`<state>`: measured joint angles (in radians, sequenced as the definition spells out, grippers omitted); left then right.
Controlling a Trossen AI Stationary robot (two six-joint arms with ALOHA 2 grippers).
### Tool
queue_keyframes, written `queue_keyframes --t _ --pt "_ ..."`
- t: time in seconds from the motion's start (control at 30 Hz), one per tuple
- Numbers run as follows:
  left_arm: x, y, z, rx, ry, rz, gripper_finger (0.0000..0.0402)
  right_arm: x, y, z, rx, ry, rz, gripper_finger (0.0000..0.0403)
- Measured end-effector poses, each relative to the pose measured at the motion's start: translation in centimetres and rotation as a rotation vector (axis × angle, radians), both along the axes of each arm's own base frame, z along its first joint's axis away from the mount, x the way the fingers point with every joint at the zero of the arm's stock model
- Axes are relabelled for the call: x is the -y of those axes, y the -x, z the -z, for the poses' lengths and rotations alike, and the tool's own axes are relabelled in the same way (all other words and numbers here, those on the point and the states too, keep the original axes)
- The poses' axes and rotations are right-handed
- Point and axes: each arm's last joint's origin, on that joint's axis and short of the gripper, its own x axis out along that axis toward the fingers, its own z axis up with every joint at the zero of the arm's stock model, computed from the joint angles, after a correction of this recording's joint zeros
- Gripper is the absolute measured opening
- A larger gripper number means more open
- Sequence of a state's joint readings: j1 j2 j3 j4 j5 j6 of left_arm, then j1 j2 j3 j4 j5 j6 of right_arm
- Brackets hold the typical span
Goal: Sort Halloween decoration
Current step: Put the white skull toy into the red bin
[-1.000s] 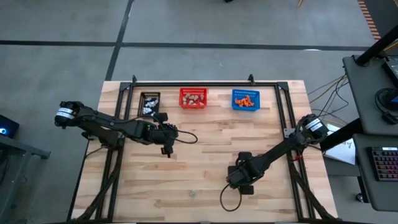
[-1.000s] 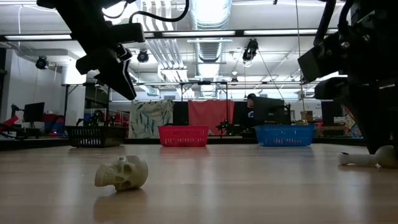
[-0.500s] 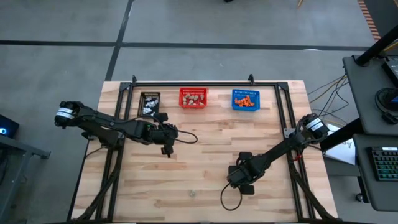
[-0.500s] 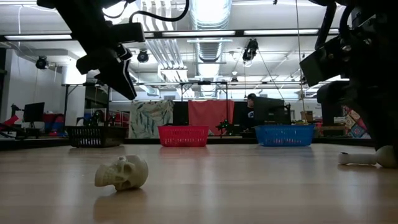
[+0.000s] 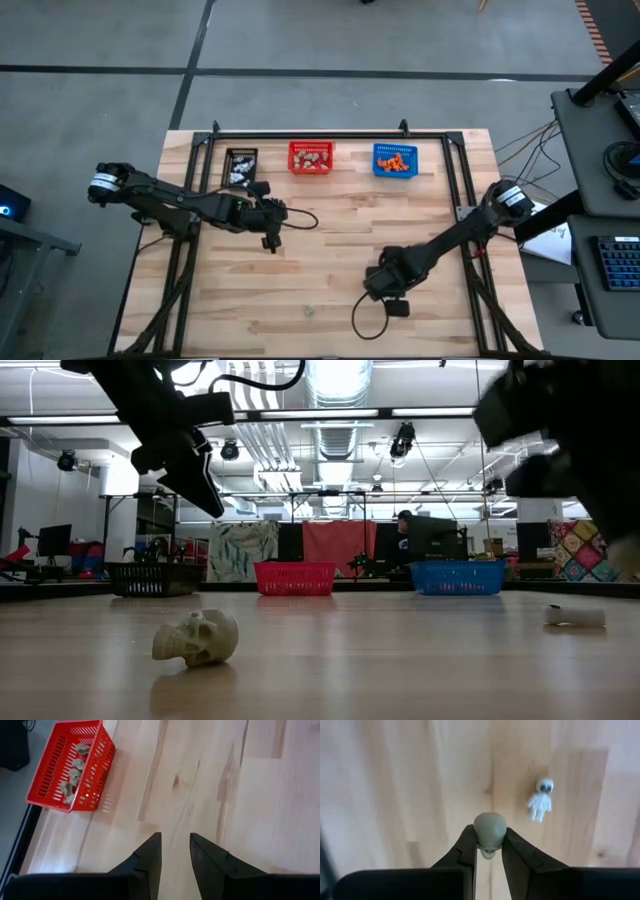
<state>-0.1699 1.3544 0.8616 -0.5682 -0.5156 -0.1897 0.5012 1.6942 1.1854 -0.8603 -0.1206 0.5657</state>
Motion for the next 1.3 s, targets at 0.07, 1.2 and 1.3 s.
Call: queue_keyframes --t 0.07,1.2,1.3 --pt "0.1 0.0 0.0 0.003 0.003 0.001 0.0084 0.2 -0.4 -1.0 0.034 -0.02 0.007 0.0052" --pt "0.8 4.5 -0.3 0.125 0.046 -0.001 0.0084 24.5 -11.8 -8.9 1.137 0.388 -0.094 0.0052" --pt "0.8 5.2 0.1 0.192 0.065 0.008 0.0084 26.6 -12.0 -8.4 1.172 0.412 -0.056 0.0052"
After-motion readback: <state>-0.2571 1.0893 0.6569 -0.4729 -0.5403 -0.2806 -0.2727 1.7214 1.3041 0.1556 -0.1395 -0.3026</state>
